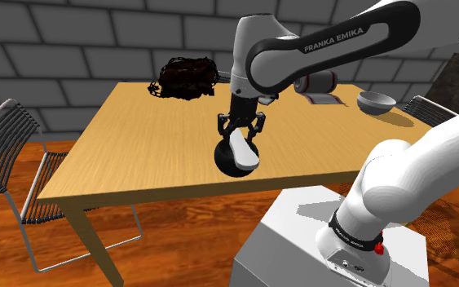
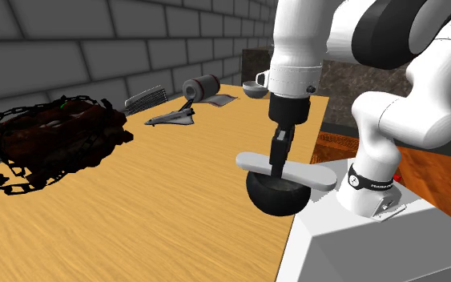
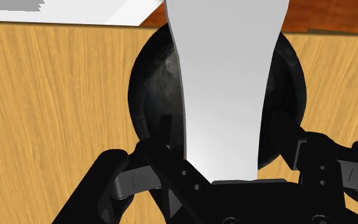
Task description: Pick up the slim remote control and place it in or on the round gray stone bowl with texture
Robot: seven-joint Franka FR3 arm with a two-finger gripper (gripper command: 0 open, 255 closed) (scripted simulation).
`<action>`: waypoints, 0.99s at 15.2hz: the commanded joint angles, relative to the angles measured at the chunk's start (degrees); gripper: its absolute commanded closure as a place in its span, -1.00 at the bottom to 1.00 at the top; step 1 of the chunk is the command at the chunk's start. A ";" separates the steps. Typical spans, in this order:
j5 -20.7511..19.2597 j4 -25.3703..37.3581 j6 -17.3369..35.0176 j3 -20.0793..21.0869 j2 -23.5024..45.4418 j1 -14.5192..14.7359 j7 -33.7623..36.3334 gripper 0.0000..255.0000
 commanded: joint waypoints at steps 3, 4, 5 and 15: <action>0.02 -0.22 0.05 0.02 0.17 0.00 0.00 1.00; 0.01 -0.17 0.07 0.03 0.23 0.00 0.01 -1.00; 0.01 -0.11 0.14 0.07 0.35 0.01 0.06 -1.00; -0.33 5.50 -7.86 -0.57 -2.03 -0.15 0.01 -1.00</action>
